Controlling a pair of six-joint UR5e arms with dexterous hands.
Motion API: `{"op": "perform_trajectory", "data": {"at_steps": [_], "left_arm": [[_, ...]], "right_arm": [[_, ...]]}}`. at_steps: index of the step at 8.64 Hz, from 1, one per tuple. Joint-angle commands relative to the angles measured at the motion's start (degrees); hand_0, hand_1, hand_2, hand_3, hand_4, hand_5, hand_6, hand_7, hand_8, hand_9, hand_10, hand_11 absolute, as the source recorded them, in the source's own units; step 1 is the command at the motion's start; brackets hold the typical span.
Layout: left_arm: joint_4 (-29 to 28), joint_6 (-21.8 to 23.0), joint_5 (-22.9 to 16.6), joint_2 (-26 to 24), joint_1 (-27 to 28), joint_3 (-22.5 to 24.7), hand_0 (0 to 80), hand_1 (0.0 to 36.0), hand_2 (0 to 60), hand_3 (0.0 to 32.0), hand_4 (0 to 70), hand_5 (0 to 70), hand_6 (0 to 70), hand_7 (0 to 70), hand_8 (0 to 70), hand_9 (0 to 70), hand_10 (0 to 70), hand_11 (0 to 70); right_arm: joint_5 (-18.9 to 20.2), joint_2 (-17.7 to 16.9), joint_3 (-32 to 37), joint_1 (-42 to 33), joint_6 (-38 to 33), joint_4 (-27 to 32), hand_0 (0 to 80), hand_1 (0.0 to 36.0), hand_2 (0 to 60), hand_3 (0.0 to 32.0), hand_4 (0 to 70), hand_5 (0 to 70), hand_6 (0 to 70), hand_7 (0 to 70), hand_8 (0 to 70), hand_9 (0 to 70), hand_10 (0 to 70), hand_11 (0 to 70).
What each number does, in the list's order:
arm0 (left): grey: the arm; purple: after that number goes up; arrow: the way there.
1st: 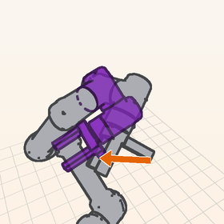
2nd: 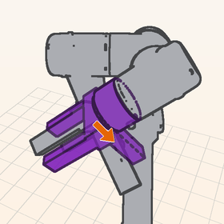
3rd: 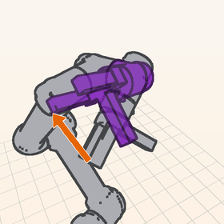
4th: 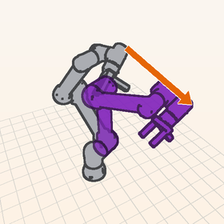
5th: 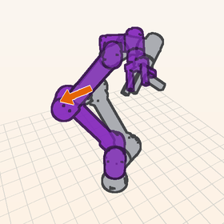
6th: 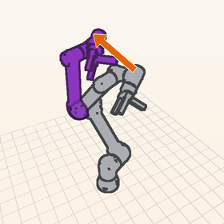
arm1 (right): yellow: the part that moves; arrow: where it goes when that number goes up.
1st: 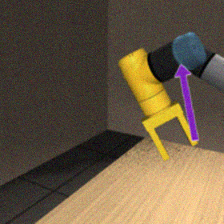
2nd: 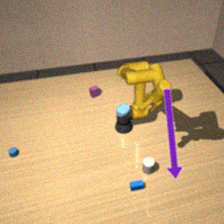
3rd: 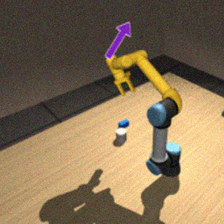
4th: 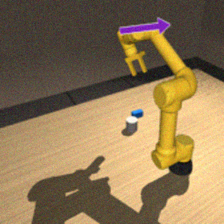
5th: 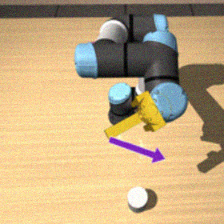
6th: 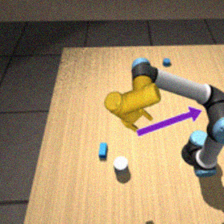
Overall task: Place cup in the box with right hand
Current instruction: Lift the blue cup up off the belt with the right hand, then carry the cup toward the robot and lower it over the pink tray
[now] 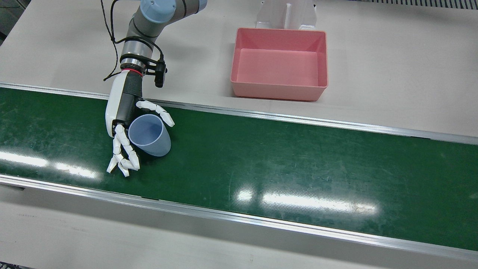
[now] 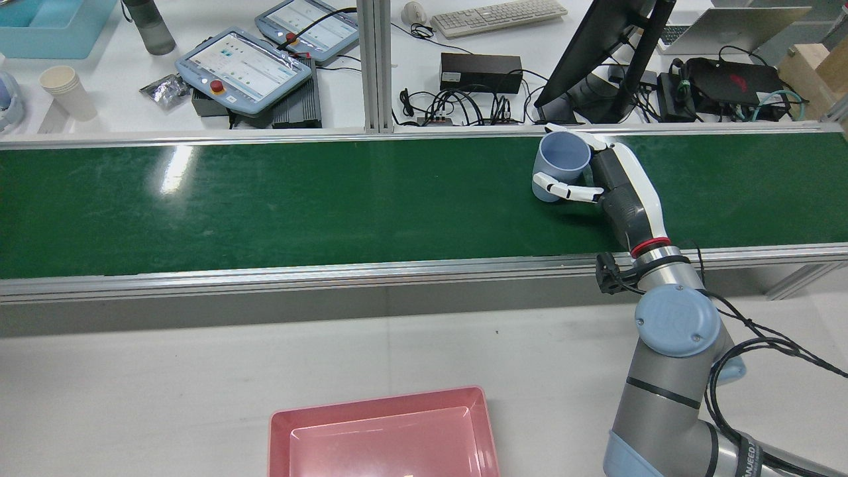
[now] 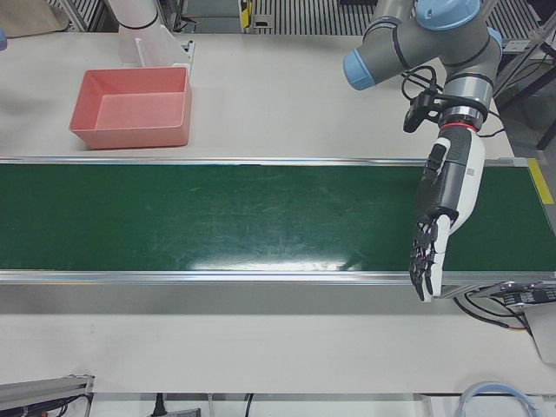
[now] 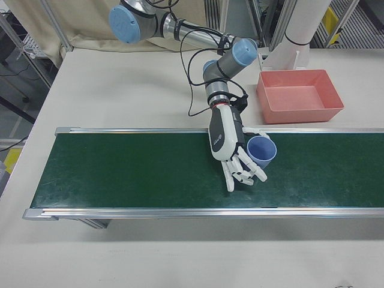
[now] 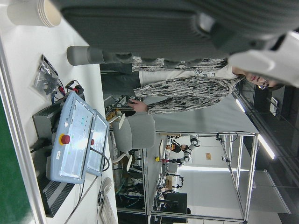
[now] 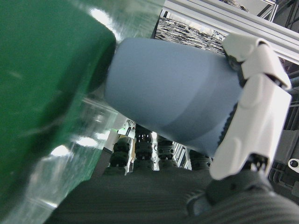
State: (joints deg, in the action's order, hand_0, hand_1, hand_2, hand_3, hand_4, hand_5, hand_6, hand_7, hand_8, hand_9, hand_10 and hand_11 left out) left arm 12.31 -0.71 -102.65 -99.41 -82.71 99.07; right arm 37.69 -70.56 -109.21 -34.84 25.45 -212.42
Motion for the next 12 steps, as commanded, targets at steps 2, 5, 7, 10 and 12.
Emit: {"op": "perform_trajectory", "data": {"at_steps": [2, 5, 7, 10, 12], "left_arm": [[0.0, 0.0, 0.0, 0.0, 0.0, 0.1, 0.0, 0.0, 0.0, 0.0, 0.0, 0.0, 0.0, 0.0, 0.0, 0.0, 0.0, 0.0], [0.0, 0.0, 0.0, 0.0, 0.0, 0.1, 0.0, 0.0, 0.0, 0.0, 0.0, 0.0, 0.0, 0.0, 0.0, 0.0, 0.0, 0.0], [0.0, 0.0, 0.0, 0.0, 0.0, 0.1, 0.0, 0.0, 0.0, 0.0, 0.0, 0.0, 0.0, 0.0, 0.0, 0.0, 0.0, 0.0], [0.1, 0.0, -0.1, -0.1, 0.0, 0.1, 0.0, 0.0, 0.0, 0.0, 0.0, 0.0, 0.0, 0.0, 0.0, 0.0, 0.0, 0.0], [0.1, -0.1, 0.0, 0.0, 0.0, 0.1, 0.0, 0.0, 0.0, 0.0, 0.0, 0.0, 0.0, 0.0, 0.0, 0.0, 0.0, 0.0]], "right_arm": [[0.0, -0.7, -0.6, -1.1, 0.1, -0.2, 38.1, 17.8, 60.0, 0.0, 27.9, 6.9, 28.7, 70.0, 35.9, 60.7, 20.4, 30.0], [0.4, -2.7, -17.0, -0.1, 8.2, -0.2, 38.8, 15.4, 50.2, 0.0, 24.7, 6.5, 26.3, 70.0, 34.1, 59.4, 19.3, 28.4], [0.3, -3.4, -27.7, 7.6, 18.0, -0.1, 35.9, 11.5, 41.0, 0.0, 24.9, 6.1, 26.6, 70.0, 35.6, 61.1, 21.6, 31.5], [-0.2, -3.0, -28.2, 21.9, 22.6, 0.2, 29.0, 7.5, 27.4, 0.0, 11.9, 6.3, 24.6, 70.0, 36.5, 62.7, 23.4, 34.1], [-0.4, -2.7, -27.5, 27.6, 28.0, 0.7, 26.8, 6.0, 21.5, 0.0, 6.5, 6.4, 23.3, 70.0, 36.4, 61.8, 24.0, 35.0]]}}
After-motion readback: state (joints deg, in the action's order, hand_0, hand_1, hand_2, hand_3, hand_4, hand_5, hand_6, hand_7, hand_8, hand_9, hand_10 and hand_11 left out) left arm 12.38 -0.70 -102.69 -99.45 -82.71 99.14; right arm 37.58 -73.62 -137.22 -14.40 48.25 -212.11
